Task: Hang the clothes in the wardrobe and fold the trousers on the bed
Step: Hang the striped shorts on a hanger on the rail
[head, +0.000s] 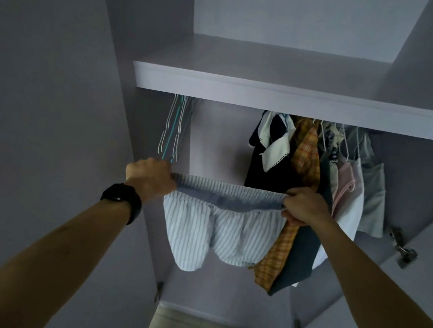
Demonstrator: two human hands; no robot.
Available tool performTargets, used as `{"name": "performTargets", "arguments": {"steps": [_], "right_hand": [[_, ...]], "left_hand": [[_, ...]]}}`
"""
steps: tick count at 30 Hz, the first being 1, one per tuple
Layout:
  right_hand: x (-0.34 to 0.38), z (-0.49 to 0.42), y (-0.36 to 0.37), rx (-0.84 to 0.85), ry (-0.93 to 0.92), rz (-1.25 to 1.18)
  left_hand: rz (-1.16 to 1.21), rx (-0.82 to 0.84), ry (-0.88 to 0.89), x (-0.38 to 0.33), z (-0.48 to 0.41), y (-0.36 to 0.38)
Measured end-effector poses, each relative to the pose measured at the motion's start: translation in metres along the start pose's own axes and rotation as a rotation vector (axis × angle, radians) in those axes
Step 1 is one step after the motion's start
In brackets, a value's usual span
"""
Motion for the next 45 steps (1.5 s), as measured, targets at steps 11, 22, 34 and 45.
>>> {"name": "performTargets", "arguments": {"steps": [11,22,34,45], "right_hand": [[-0.020,-0.019,-0.001,0.065,-0.080,-0.072],[-0.001,-0.045,0.059,0.279,-0.308,0.074],[0.102,-0.102,0.129,0.493,-0.298,-0.032],[0.230,-0.156,0.179,-0.019,-0.443,0.006]], "left_hand": [[0.771,0.245,0.045,0.023,-0.002,0.024],[-0.234,-0.251,-0.082,0.017,0.070,-0.003],[-0.617,-0.233,-0.036,0.029,0.049,-0.038],[-0.739,-0.541,0.016,0.062,0.023,-0.032]]}}
Point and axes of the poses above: each hand's wrist, its own z-axis away from the middle knuckle, its own y-axis out of the palm, x = y × z, the point moved 8 cm from there along -z, towards the middle knuckle, and after that the axes turned 4 degrees about x, right-handed, at the moved point
